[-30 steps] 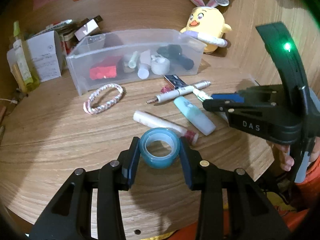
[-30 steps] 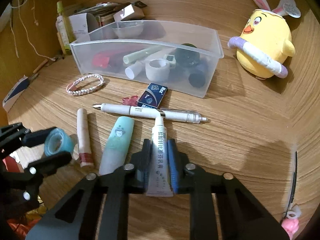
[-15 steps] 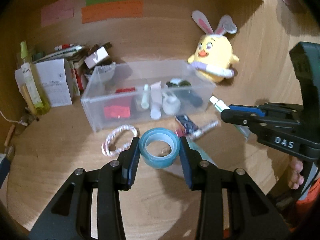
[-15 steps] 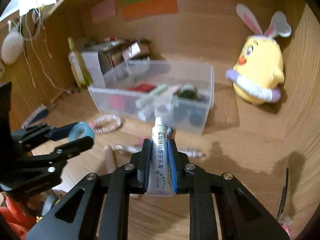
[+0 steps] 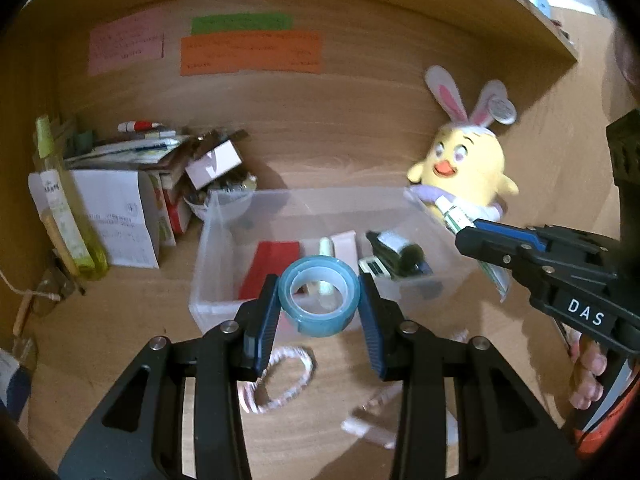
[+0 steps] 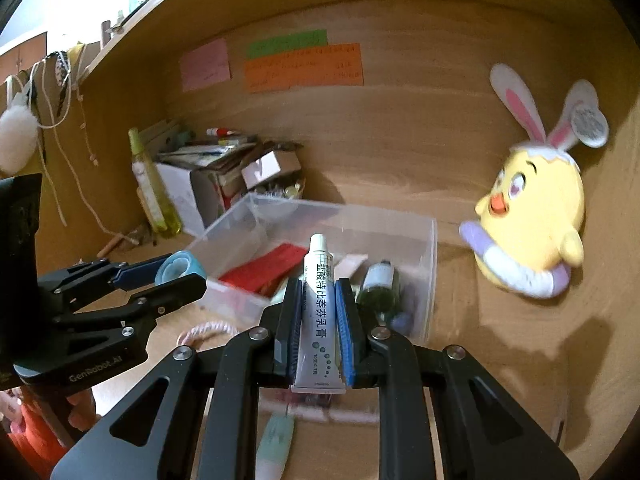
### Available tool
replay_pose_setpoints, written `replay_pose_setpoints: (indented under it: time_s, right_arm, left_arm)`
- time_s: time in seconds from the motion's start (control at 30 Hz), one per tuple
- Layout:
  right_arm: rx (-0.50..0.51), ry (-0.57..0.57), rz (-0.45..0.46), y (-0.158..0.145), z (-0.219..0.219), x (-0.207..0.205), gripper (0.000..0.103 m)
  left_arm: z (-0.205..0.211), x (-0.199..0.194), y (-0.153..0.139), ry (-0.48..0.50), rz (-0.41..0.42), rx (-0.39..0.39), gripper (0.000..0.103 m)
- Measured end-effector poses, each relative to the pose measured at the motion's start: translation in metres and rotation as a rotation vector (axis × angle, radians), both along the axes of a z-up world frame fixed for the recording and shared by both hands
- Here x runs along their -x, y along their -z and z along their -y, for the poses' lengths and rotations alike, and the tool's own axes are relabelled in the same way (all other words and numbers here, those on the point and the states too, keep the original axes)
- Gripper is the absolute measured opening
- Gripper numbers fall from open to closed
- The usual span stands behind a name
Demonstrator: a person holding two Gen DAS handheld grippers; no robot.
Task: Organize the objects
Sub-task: 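Carry the blue tape into the bin with left tool while right carries white toothpaste tube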
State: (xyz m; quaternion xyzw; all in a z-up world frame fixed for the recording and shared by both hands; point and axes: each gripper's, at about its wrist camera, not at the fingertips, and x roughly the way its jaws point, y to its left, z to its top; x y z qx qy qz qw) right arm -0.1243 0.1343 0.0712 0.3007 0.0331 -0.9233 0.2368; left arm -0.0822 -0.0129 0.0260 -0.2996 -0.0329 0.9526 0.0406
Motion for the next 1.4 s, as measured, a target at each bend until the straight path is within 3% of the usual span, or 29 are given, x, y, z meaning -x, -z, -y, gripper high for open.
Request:
replay_pose_setpoints:
  time_s: [0.3,0.6,0.93,1.27,1.33,1.4]
  right_arm:
    - [-0.021,0.011,0.037,-0.004,0.017,0.050,0.015]
    - [-0.098,0.004,0.139,0.032,0.035,0.086,0.015]
    - [-0.175,-0.020,0.216,0.070,0.055,0.105,0.015]
    - [-0.221,0.003,0.211,0.073,0.059,0.110,0.016]
    - [-0.236,0.005,0.198,0.070,0.059,0.106,0.020]
    - [-0.242,0.008,0.177,0.065,0.059,0.102,0.030]
  left_arm:
    - [0.019,0.046,-0.009,-0.016,0.033,-0.003,0.038]
    - [0.025,0.087,0.017,0.005,0.154,-0.011,0.038]
    - [0.029,0.103,0.037,-0.004,0.201,0.015,0.038]
    - [0.027,0.100,0.035,0.017,0.199,0.016,0.043]
    - [0.027,0.097,0.031,0.016,0.186,0.015,0.048]
    - [0.027,0.091,0.024,0.011,0.164,0.018,0.054]
